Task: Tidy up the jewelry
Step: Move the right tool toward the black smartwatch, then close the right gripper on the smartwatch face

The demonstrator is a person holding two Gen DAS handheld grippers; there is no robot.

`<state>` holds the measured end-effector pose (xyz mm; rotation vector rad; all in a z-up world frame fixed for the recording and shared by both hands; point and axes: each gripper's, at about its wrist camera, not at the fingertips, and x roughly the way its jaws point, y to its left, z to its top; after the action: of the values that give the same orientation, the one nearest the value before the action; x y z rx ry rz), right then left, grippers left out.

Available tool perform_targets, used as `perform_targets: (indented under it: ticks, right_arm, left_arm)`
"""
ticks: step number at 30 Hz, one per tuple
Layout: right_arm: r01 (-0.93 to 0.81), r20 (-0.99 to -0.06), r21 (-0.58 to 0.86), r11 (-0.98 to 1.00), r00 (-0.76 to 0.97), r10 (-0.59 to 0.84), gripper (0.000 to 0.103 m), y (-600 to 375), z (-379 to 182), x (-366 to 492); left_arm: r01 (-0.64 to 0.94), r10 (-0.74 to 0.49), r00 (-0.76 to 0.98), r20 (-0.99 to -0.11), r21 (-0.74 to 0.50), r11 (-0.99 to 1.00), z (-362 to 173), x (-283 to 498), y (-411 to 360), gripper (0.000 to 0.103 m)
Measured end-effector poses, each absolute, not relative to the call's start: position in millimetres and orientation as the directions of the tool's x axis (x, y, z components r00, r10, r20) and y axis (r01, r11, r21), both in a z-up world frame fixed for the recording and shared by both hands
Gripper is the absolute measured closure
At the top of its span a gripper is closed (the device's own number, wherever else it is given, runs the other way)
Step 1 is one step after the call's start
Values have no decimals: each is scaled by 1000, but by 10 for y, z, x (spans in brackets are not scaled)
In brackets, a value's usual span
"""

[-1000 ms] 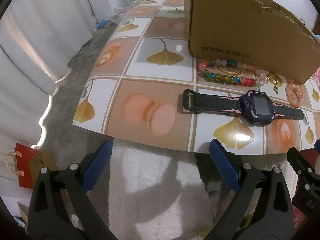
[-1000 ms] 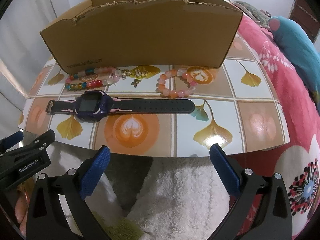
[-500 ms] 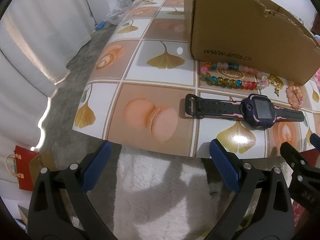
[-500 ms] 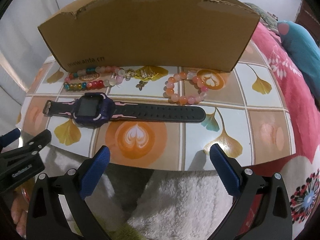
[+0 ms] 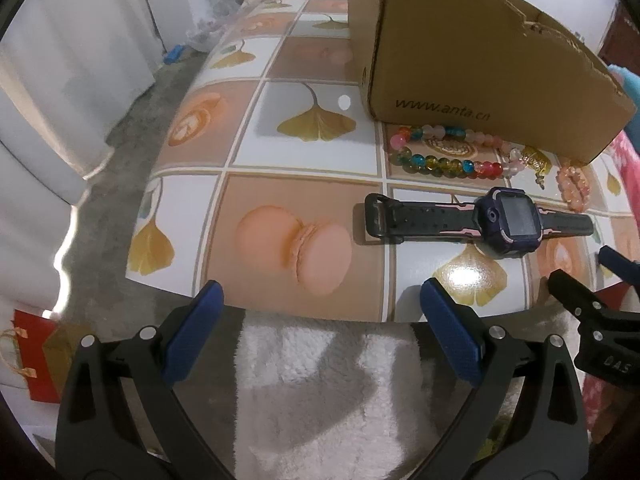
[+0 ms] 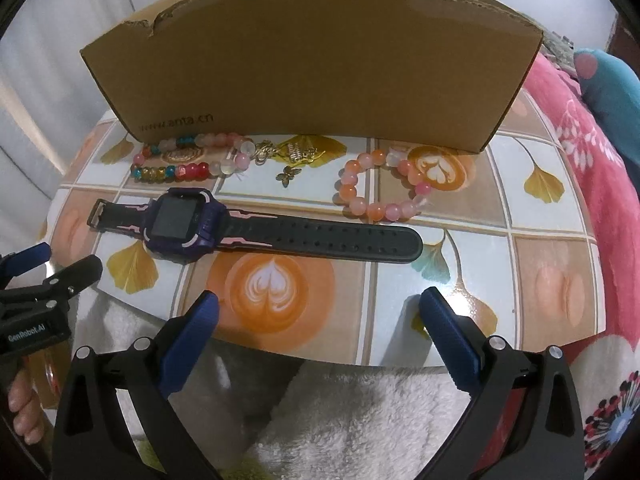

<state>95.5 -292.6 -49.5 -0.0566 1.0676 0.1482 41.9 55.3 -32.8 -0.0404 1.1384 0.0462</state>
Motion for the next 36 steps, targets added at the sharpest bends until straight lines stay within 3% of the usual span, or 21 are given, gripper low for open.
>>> perform_targets:
  ticks: [26, 36]
  right_arm:
    - [-206, -859, 29, 978, 495, 129, 6, -3041, -515, 952]
    - [-328, -807, 69, 942, 537, 246, 6, -3194, -358, 727]
  left_arm:
    - [58, -11, 408, -913, 15, 998, -322, 525, 503, 7]
    - [156, -45, 442, -896, 28, 987, -307, 511, 486, 7]
